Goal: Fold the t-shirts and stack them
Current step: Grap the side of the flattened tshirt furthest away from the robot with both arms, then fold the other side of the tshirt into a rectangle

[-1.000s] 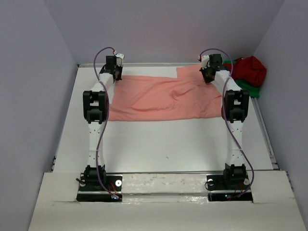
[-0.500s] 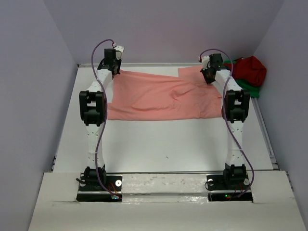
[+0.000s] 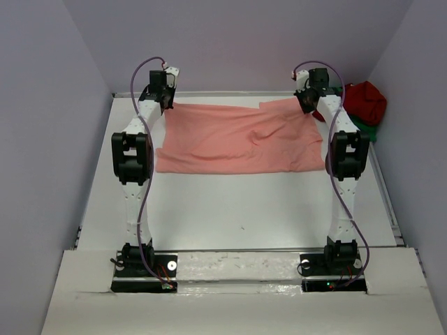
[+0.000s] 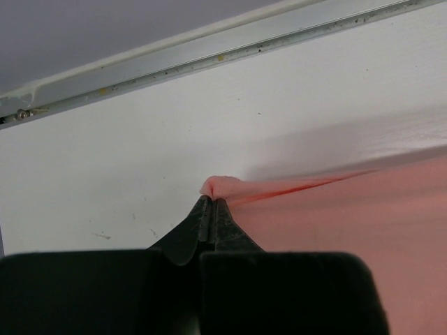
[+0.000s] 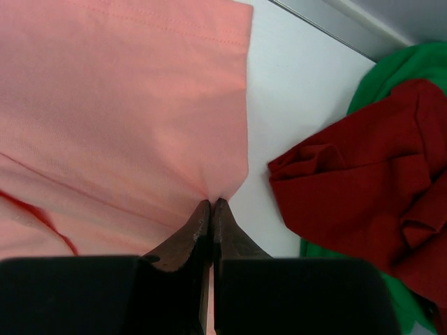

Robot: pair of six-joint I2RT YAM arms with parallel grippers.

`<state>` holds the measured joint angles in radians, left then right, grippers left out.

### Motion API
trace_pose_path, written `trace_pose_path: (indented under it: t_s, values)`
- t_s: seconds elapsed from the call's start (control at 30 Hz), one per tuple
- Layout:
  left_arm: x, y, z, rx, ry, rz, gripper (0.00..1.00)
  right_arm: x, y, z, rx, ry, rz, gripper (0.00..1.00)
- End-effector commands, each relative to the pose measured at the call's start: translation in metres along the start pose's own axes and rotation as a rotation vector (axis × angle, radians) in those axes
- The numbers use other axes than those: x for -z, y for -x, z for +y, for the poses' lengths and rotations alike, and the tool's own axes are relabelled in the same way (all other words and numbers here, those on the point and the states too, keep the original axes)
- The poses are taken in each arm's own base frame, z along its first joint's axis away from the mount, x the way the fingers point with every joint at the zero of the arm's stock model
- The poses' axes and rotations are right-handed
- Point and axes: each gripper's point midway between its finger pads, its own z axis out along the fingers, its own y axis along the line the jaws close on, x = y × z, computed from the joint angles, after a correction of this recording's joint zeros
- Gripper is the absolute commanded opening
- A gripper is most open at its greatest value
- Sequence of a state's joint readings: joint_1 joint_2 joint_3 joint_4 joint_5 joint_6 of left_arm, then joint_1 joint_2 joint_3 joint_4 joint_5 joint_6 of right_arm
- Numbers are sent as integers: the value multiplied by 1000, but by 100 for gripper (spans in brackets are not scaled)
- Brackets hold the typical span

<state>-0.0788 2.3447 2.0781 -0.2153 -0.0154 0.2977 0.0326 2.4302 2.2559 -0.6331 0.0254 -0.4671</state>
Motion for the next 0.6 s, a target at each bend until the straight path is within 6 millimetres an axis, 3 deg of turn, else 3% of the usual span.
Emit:
trace_pose_path:
  t_s: [0.0,0.23,0.57]
  values:
    - [40,33,12,0,8,-63,0,40,26,-17,4,-28,-60,0]
    - [53,24,12,-13,4,-37,0,41,-11,3,9,30,31,0]
    - [66,9,1,-21,-57,8,0,54,-37,14,17,57,88,0]
